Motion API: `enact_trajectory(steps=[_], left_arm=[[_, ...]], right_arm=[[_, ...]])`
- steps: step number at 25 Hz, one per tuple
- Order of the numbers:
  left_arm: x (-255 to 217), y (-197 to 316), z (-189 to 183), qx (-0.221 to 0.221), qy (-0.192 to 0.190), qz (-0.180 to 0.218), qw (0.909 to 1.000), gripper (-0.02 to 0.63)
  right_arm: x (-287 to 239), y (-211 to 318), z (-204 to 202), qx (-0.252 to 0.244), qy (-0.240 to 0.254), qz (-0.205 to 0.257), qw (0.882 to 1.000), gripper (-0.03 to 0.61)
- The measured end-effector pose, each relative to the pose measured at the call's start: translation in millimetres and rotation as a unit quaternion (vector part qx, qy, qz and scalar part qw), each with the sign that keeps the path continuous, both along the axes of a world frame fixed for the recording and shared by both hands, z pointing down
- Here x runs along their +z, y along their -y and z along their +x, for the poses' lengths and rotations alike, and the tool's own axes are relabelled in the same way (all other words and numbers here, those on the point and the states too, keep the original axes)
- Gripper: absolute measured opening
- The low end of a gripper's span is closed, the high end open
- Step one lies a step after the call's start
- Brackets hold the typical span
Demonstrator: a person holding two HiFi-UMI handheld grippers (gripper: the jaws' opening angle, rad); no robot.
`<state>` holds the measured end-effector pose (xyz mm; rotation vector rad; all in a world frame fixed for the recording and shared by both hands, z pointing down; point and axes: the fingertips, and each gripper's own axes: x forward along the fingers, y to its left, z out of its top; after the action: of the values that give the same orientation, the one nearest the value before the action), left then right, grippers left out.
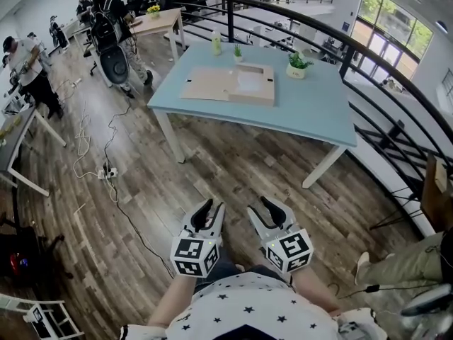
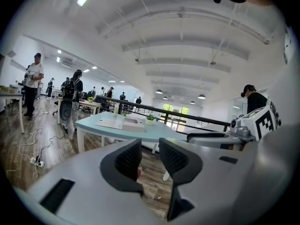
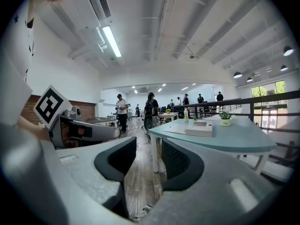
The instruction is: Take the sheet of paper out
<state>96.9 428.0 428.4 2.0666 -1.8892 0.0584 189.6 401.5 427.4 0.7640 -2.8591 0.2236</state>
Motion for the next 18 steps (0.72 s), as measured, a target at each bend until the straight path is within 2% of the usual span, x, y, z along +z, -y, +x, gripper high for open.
enact_trajectory(steps=[6,18], left_arm=[[-0.8,33.8,-20.5,0.001,-0.003,0.007,1.0000,0.114],[-6.5,131.2,-87.8,0.006,-0.011,0.012,0.9998,0.114]], right_arm=[[2.8,30.9,-20.9,-0.004,-0.001,0.001,1.000,0.172],[-5.7,126.9,-90.5,-0.001,0.000,0.006,1.000,0.173]])
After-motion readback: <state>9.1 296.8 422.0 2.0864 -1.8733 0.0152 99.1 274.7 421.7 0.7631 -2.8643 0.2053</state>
